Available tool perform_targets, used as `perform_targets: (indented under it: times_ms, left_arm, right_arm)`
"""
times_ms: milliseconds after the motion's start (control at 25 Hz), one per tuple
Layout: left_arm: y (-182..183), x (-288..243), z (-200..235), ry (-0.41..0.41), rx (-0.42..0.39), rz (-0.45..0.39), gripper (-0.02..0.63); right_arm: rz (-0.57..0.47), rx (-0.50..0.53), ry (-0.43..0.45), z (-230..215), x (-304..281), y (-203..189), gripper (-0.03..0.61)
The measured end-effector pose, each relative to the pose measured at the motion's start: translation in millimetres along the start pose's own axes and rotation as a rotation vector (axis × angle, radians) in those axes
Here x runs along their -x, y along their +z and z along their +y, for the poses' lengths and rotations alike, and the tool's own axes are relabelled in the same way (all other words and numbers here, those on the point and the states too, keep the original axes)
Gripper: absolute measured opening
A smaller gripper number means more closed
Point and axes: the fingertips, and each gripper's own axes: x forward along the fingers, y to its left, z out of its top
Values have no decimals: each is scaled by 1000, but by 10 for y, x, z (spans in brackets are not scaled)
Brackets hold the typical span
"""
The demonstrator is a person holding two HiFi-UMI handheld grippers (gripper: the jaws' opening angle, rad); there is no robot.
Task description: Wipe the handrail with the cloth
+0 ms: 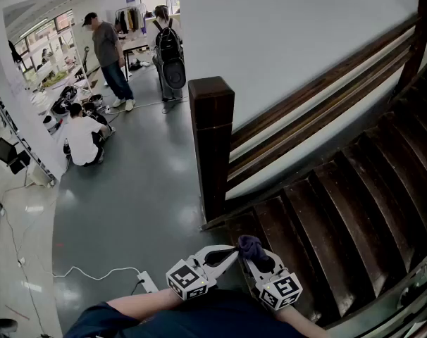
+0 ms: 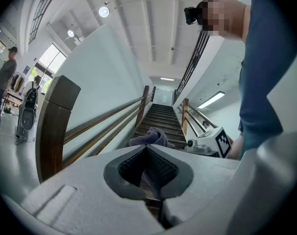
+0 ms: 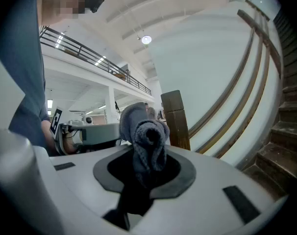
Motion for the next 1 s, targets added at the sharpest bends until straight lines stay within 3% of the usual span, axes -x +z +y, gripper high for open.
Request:
perform_targets:
  times_ms: [600,1000]
  left_arm:
    - [72,-184,21,7,-30,4,2]
    - [90,-663,36,6,-56,17,2]
  right_arm:
    - [-4,-15,30,-158,15,58,94]
    - [-35,-34,20,-644,128,113,94]
